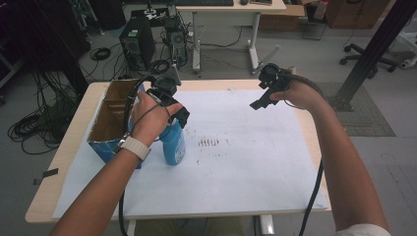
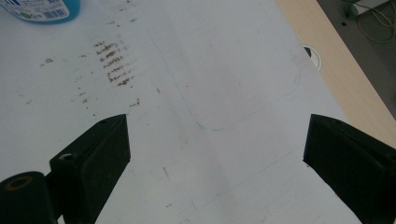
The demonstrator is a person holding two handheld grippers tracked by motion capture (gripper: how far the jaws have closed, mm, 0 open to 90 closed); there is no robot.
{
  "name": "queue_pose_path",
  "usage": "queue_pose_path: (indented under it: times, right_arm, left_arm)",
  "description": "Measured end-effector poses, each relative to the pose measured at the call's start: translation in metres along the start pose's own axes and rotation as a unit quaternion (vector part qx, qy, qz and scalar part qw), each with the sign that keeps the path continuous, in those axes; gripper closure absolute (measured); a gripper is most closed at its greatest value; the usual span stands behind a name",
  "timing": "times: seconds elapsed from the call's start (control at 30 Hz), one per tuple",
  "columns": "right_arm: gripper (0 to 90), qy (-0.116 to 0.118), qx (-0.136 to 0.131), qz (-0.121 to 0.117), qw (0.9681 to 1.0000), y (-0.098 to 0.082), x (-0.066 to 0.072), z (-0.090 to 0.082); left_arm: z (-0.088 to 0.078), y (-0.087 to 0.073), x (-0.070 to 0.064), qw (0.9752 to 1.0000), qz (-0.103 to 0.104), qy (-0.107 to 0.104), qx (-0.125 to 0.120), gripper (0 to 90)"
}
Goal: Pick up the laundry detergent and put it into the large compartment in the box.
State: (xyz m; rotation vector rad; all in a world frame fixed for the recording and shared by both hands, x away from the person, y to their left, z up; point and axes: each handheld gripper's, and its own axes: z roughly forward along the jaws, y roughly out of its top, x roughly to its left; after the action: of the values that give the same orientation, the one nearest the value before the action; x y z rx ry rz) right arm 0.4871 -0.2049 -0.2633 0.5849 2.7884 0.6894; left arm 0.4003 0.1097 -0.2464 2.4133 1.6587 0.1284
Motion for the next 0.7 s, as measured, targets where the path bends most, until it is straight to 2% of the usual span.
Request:
queue_pose_path:
  times: [0.7]
  right_arm:
    - [7.4,0.002,-0.002,0.001,1.0,-0.001,0.0,0.001]
  left_arm:
    - [0.019,0.001,0.003,0.9999,-0.011,0.001,-0.003,9.9]
